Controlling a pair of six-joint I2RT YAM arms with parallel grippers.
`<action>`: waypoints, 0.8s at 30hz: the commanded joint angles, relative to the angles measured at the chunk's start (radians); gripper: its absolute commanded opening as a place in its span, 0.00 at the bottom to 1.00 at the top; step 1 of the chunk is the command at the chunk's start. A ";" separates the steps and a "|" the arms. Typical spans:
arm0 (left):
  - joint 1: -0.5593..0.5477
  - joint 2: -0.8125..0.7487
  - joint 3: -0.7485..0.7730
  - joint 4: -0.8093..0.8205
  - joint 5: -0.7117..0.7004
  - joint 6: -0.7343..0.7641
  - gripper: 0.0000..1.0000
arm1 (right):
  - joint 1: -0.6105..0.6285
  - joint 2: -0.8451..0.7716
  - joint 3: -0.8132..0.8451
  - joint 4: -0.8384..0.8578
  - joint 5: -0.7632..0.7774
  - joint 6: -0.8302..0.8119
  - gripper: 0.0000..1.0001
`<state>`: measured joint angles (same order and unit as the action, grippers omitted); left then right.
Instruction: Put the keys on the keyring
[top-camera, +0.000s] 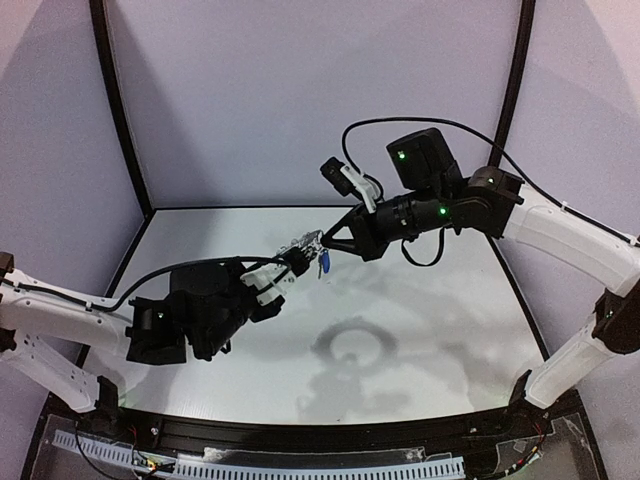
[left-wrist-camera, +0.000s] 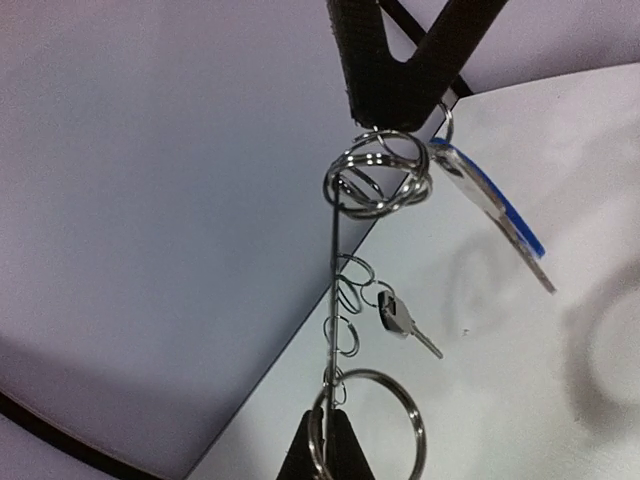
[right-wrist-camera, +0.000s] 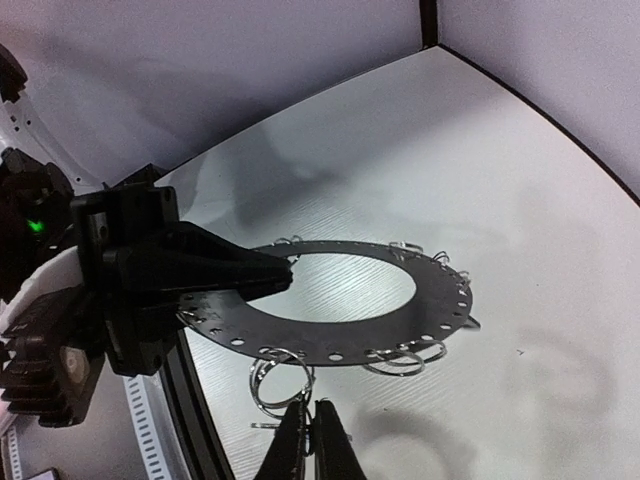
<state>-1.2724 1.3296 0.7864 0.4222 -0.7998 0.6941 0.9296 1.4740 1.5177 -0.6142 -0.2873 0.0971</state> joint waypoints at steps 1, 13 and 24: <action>-0.002 -0.004 0.034 0.205 -0.056 0.251 0.01 | 0.009 -0.032 -0.060 0.073 0.071 0.049 0.11; -0.002 0.010 0.030 0.384 -0.004 0.546 0.01 | 0.009 -0.179 -0.247 0.313 0.029 -0.009 0.66; 0.006 -0.001 0.001 0.528 0.143 0.760 0.01 | -0.048 -0.390 -0.367 0.431 0.089 0.108 0.99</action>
<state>-1.2720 1.3328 0.8031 0.8437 -0.7267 1.3054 0.9206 1.1119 1.1344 -0.2518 -0.2277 0.0906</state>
